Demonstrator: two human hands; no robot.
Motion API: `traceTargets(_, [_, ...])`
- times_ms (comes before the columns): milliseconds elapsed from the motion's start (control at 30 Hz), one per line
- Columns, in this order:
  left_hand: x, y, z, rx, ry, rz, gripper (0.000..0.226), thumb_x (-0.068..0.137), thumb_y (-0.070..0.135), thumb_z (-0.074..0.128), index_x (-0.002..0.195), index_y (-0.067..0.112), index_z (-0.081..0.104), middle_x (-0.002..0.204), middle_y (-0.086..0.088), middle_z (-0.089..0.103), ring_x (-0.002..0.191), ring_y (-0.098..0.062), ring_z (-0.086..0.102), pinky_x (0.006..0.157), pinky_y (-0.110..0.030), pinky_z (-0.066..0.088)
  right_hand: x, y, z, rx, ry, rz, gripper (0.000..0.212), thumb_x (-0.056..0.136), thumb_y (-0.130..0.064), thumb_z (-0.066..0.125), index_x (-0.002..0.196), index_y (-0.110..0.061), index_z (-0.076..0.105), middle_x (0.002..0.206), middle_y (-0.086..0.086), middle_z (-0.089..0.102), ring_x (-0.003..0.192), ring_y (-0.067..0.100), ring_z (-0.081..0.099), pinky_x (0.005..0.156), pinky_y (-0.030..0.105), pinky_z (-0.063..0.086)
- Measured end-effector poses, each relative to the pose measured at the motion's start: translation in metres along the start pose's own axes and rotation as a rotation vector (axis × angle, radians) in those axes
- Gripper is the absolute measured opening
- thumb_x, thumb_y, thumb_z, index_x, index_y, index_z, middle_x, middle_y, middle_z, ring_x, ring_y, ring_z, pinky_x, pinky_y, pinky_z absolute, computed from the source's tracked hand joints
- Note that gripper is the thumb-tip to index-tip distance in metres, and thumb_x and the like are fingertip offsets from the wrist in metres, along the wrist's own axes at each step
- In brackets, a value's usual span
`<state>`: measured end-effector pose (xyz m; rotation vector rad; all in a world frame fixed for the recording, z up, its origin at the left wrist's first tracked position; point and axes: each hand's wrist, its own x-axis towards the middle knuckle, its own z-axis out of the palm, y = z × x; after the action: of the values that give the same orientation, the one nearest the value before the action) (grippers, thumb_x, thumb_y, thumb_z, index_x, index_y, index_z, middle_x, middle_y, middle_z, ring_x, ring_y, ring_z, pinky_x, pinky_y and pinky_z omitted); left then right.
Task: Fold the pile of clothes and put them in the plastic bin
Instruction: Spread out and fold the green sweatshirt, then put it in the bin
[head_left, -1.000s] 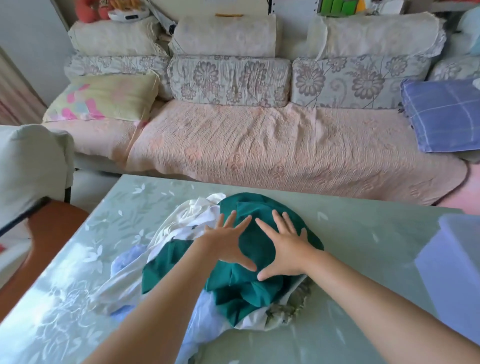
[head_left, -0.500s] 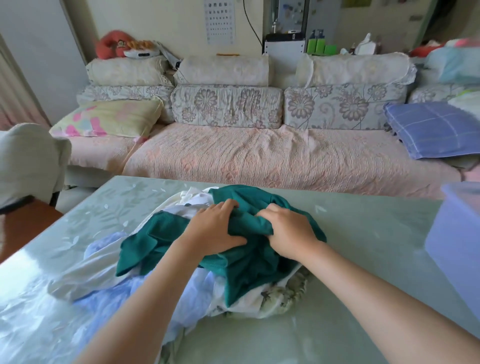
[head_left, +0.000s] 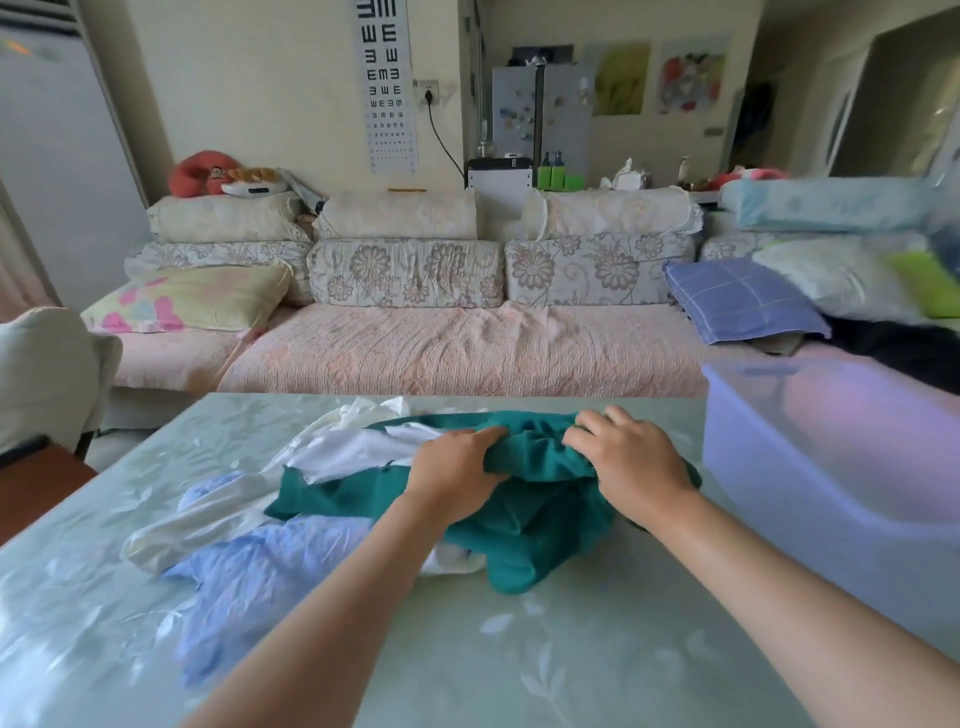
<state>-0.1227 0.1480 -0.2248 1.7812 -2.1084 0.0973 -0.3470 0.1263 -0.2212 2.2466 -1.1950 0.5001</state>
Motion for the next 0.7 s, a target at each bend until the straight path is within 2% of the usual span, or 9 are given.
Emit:
traceTargets(67, [-0.008, 0.036, 0.008, -0.074, -0.009, 0.023, 0.049, 0.087, 0.044, 0.06, 0.134, 0.039, 0.049, 0.113, 0.001, 0.068, 0.104, -0.026, 0.063, 0.076, -0.033, 0.051, -0.015, 0.01, -0.014, -0.093, -0.132, 0.104, 0.044, 0.06, 0.004, 0.073, 0.095, -0.021, 0.063, 0.092, 0.001, 0.061, 0.085, 0.029, 0.059, 0.064, 0.037, 0.047])
traceTargets(167, [-0.027, 0.086, 0.035, -0.204, -0.252, 0.012, 0.059, 0.086, 0.035, 0.065, 0.141, 0.03, 0.042, 0.121, -0.006, 0.064, 0.11, -0.031, 0.059, 0.082, -0.034, 0.048, -0.04, 0.011, -0.023, -0.104, -0.57, 0.195, 0.058, 0.077, -0.017, 0.064, 0.131, -0.022, 0.042, 0.133, 0.007, 0.045, 0.125, 0.031, 0.042, 0.101, 0.046, 0.034])
traceTargets(233, [-0.042, 0.101, 0.052, -0.281, -0.506, -0.002, 0.072, 0.084, 0.034, 0.069, 0.146, 0.024, 0.034, 0.129, -0.008, 0.058, 0.115, -0.03, 0.056, 0.09, -0.037, 0.048, -0.057, 0.004, -0.021, -0.007, -0.76, 0.206, 0.079, 0.077, -0.015, 0.061, 0.147, -0.016, 0.025, 0.155, 0.016, 0.019, 0.144, 0.035, 0.019, 0.114, 0.058, 0.021])
traceTargets(300, [-0.051, 0.097, 0.053, -0.236, -0.657, 0.01, 0.082, 0.082, 0.038, 0.072, 0.15, 0.023, 0.027, 0.133, -0.008, 0.055, 0.116, -0.028, 0.054, 0.088, -0.035, 0.047, -0.07, -0.007, -0.017, 0.082, -0.875, 0.198, 0.095, 0.076, -0.008, 0.057, 0.156, -0.014, 0.006, 0.164, 0.015, -0.012, 0.152, 0.034, -0.009, 0.117, 0.065, 0.006])
traceTargets(400, [-0.052, 0.068, 0.034, -0.205, -0.64, 0.02, 0.078, 0.082, 0.039, 0.071, 0.149, 0.031, 0.032, 0.137, -0.002, 0.055, 0.116, -0.022, 0.057, 0.096, -0.035, 0.05, -0.073, -0.021, -0.013, 0.191, -1.006, 0.184, 0.102, 0.077, -0.01, 0.055, 0.158, -0.017, -0.005, 0.163, 0.012, -0.024, 0.151, 0.03, -0.021, 0.116, 0.068, 0.0])
traceTargets(500, [-0.046, 0.024, 0.018, -0.092, -0.423, -0.032, 0.067, 0.085, 0.041, 0.066, 0.145, 0.039, 0.037, 0.15, 0.002, 0.04, 0.131, -0.021, 0.044, 0.11, -0.037, 0.039, -0.05, -0.029, -0.015, 0.253, -1.176, 0.214, 0.098, 0.074, -0.027, 0.057, 0.159, -0.015, 0.008, 0.165, 0.013, -0.016, 0.153, 0.031, -0.011, 0.117, 0.065, 0.008])
traceTargets(600, [-0.042, -0.014, 0.02, 0.278, -0.422, -0.17, 0.099, 0.076, 0.058, 0.064, 0.154, 0.042, 0.005, 0.164, -0.007, 0.002, 0.15, -0.03, 0.003, 0.117, -0.051, 0.013, -0.021, -0.044, -0.011, 0.212, -0.908, 0.235, 0.089, 0.078, -0.05, 0.05, 0.154, -0.011, 0.023, 0.164, 0.016, 0.008, 0.15, 0.037, 0.01, 0.113, 0.066, 0.016])
traceTargets(633, [-0.042, -0.02, 0.025, 0.319, -0.464, -0.194, 0.105, 0.073, 0.062, 0.064, 0.154, 0.042, -0.001, 0.164, -0.009, 0.002, 0.15, -0.031, 0.002, 0.116, -0.053, 0.014, -0.014, -0.051, -0.006, 0.189, -0.765, 0.21, 0.091, 0.078, -0.057, 0.051, 0.153, -0.013, 0.023, 0.161, 0.017, 0.015, 0.148, 0.037, 0.017, 0.112, 0.065, 0.02])
traceTargets(700, [-0.04, -0.025, 0.034, 0.32, -0.501, -0.196, 0.098, 0.073, 0.06, 0.064, 0.153, 0.043, 0.01, 0.157, -0.006, 0.032, 0.142, -0.029, 0.028, 0.109, -0.049, 0.03, -0.005, -0.069, 0.01, 0.265, -0.613, 0.14, 0.101, 0.077, -0.065, 0.056, 0.154, -0.018, 0.012, 0.163, 0.015, 0.005, 0.15, 0.037, 0.009, 0.111, 0.068, 0.02])
